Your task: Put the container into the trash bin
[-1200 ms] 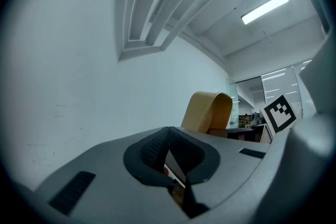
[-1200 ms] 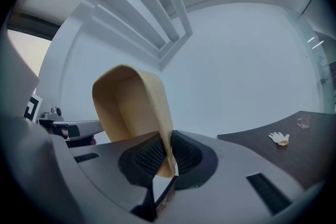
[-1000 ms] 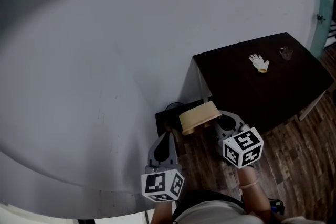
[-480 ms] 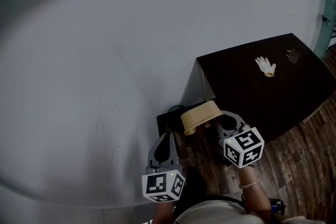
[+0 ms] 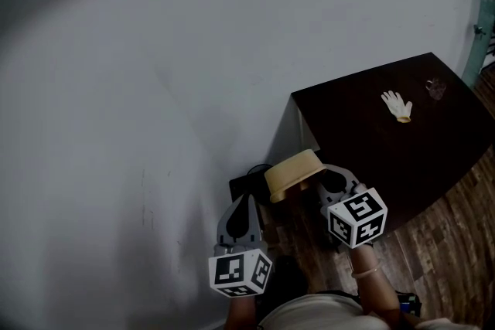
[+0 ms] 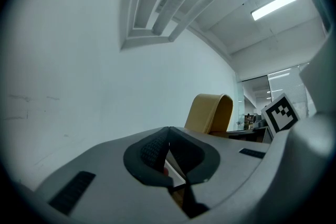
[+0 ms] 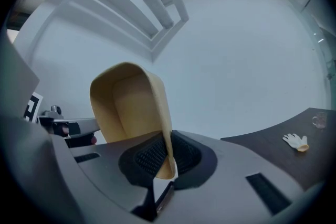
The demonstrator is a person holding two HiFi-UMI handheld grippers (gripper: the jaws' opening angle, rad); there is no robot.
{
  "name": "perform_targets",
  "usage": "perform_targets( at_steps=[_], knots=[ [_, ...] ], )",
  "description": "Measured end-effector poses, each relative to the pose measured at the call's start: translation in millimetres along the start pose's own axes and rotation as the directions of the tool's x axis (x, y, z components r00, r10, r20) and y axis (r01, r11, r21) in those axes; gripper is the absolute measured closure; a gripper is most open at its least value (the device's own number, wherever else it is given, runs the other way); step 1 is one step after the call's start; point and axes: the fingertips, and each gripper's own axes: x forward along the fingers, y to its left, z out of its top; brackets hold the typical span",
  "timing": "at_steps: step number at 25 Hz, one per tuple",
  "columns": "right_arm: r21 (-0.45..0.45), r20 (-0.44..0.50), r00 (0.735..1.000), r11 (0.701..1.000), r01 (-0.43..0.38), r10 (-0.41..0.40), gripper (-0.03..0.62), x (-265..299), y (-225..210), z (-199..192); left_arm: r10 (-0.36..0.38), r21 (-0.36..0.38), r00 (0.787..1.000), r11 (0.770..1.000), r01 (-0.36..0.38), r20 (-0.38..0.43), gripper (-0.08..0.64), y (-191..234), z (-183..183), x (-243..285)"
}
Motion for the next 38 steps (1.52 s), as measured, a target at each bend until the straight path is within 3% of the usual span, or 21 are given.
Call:
perform_targets(
  at_steps=[19,38],
  knots=[
    [-0.007,-0.012,0.999,0.999,0.041,-0.041,0.572,136,-9,19,-0.031,-0.033,0.999,0.999,0.032,0.004,0.540,104,16,103],
    [0.027,-0.038,0.999,0.999,0.022,-0.021,0.574,227,-46,16,-0.024,-0.017,0.999,1.000,0.023,-0.048,0.540,143,3,183]
  ],
)
